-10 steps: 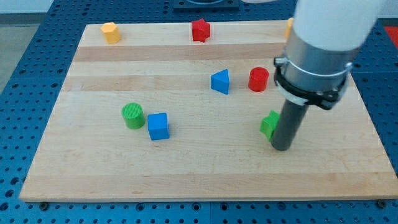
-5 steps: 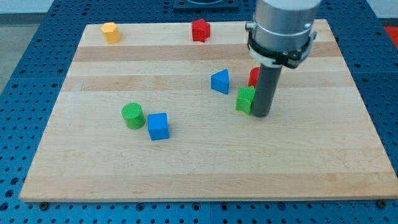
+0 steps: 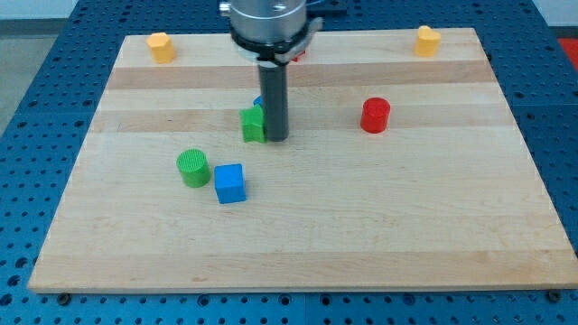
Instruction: Push the green star to the center left
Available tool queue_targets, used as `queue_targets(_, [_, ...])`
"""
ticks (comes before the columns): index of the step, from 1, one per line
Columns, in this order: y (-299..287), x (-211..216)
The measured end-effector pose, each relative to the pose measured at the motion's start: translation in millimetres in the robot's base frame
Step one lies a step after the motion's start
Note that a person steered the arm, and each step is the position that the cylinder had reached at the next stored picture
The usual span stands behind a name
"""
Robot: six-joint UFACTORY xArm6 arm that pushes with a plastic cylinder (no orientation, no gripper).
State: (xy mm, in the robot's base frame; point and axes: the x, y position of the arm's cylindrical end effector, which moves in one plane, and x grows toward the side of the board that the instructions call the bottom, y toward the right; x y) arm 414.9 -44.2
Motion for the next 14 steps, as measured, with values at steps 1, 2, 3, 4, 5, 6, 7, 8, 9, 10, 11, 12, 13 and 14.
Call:
queue_targets(1, [-24,-10])
queue_targets(2, [-49,-18])
queue_targets(3, [-54,-28])
queue_targets(4, [-54,-45])
queue_targets(5, [-54,-62])
queue_targets(6, [-69,-68])
queue_targets(7, [-93,-61])
queue_targets(8, [-113,-54])
queue_targets(9, [-129,-53])
queue_targets(10, [-143,-53])
queue_targets(11, [-157,-53])
queue_targets(12, [-170,-53])
queue_targets(13, [-181,-53])
queue_targets(14, [-182,-53])
